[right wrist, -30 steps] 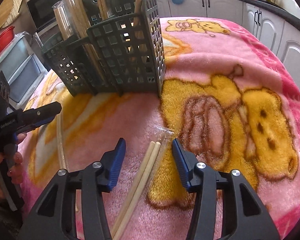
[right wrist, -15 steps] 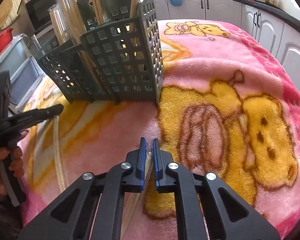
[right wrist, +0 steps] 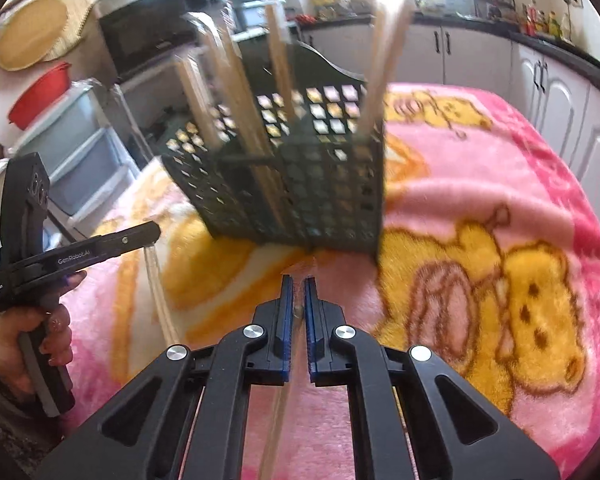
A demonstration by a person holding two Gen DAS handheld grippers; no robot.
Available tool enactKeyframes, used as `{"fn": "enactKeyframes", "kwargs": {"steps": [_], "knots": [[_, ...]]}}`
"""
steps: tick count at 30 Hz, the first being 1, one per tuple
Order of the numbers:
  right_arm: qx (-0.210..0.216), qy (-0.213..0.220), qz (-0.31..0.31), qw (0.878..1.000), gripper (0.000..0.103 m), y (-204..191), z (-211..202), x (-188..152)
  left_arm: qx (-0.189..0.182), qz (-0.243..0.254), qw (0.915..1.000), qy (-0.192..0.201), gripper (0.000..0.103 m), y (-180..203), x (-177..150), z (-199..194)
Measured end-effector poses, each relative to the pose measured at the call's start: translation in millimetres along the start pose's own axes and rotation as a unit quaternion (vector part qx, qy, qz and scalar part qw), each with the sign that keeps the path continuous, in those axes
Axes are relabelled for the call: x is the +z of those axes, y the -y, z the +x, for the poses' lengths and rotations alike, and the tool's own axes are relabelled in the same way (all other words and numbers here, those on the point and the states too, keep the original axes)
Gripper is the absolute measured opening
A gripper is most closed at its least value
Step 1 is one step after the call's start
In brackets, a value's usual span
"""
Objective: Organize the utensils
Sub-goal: 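Close the left tool on a chopstick while the right tool grasps another, then lift the chopsticks with both tools and carry them over the basket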
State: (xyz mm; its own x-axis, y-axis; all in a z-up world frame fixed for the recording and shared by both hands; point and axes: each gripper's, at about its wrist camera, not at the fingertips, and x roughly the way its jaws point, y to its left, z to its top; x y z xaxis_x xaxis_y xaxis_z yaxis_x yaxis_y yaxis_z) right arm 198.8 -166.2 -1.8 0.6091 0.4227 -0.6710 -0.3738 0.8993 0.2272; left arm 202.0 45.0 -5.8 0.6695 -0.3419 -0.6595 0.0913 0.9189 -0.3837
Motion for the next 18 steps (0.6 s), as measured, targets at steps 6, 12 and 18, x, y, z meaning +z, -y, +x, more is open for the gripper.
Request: {"fn": "enactKeyframes", "kwargs": {"steps": [6, 12, 18], "knots": [[0.015, 0.036, -0.02, 0.999, 0.006, -16, -25, 11, -0.027, 0.033, 0.9984, 0.039, 0.003, 29, 11, -34], [0.021, 0.076, -0.036, 0.996, 0.006, -27, -50, 23, -0.046, 0.055, 0.9951, 0.069, 0.003, 51, 19, -60], [0.025, 0.112, -0.044, 0.992, 0.006, -32, -75, 34, -0.057, 0.072, 0.9918, 0.089, 0.003, 69, 26, -76]]}}
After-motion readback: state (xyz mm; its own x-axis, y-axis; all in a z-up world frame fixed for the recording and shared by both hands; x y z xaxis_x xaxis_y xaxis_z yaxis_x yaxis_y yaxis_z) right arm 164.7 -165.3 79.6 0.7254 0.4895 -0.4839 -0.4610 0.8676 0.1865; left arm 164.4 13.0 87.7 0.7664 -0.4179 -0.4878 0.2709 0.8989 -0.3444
